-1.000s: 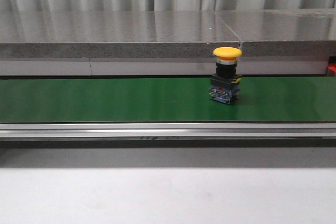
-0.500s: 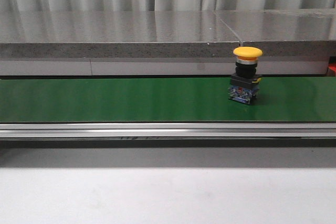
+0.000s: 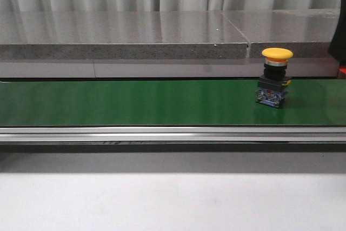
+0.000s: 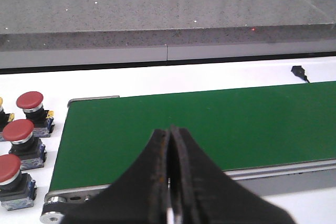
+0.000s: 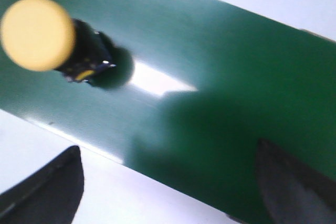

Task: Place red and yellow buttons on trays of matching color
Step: 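Grasp the yellow button off the belt with the right gripper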

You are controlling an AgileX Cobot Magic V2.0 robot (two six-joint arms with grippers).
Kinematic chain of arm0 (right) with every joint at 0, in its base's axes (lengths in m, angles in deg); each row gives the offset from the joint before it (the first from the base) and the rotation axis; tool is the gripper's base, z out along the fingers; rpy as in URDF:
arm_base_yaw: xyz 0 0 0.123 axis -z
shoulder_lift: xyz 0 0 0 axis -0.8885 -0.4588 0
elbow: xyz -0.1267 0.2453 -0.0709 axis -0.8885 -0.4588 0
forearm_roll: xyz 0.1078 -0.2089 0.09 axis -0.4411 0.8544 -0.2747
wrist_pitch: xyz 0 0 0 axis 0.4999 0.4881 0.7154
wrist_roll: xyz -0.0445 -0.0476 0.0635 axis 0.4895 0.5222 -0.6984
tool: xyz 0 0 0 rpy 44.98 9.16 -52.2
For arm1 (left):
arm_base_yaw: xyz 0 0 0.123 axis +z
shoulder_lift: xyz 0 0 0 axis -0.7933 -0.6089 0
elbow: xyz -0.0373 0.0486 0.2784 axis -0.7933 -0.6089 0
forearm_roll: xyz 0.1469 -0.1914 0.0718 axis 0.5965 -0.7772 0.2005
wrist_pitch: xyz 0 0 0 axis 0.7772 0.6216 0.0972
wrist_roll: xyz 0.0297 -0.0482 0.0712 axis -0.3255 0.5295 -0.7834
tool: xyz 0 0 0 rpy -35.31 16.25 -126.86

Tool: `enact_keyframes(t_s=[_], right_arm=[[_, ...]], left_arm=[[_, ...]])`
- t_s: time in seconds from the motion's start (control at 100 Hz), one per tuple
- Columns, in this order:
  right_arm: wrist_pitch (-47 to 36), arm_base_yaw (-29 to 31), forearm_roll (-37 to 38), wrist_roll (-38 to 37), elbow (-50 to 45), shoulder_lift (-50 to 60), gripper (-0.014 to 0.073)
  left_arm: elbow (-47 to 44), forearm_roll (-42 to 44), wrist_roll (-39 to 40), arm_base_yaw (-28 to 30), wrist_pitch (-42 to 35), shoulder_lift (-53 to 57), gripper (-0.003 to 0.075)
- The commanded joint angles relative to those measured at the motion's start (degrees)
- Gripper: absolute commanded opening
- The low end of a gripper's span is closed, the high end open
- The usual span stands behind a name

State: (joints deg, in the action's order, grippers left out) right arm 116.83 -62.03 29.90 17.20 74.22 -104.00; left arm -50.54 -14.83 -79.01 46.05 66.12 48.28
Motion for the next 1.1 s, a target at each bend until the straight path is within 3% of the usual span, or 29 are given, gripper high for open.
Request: enact_keyframes(t_s=[0.0, 0.21, 0.66, 0.73, 0.95, 1.09], right_arm=[[-1.6, -0.8, -4.4, 4.4, 1.3, 2.2, 0.0648], [-5.9, -1.4, -11.4, 8.4, 1.3, 1.1, 0.0648], [-11.6, -3.2, -12.5, 8.4, 1.3, -7.3, 0.0633], [-11.6, -3.2, -12.5, 8.4, 1.3, -7.6, 0.0565], [-11.3, -3.2, -12.5, 8.2, 1.4, -7.5, 0.0191], [-10.3, -2.1, -12.5, 6.7, 1.4, -6.3, 0.0131]], left_arm=[[1.5, -0.9, 0.4, -0.5, -4.0, -0.3, -0.0019], [1.5, -0.9, 0.4, -0.5, -4.0, -0.3, -0.0019], [1.5, -0.9, 0.4, -0.5, -4.0, -0.3, -0.0019], [1.5, -0.9, 0.4, -0.5, -4.0, -0.3, -0.0019], [1.5, -0.9, 0.4, -0.5, -4.0, -0.3, -0.0019], [1.5, -0.9, 0.4, -0.5, -4.0, -0.3, -0.0019]])
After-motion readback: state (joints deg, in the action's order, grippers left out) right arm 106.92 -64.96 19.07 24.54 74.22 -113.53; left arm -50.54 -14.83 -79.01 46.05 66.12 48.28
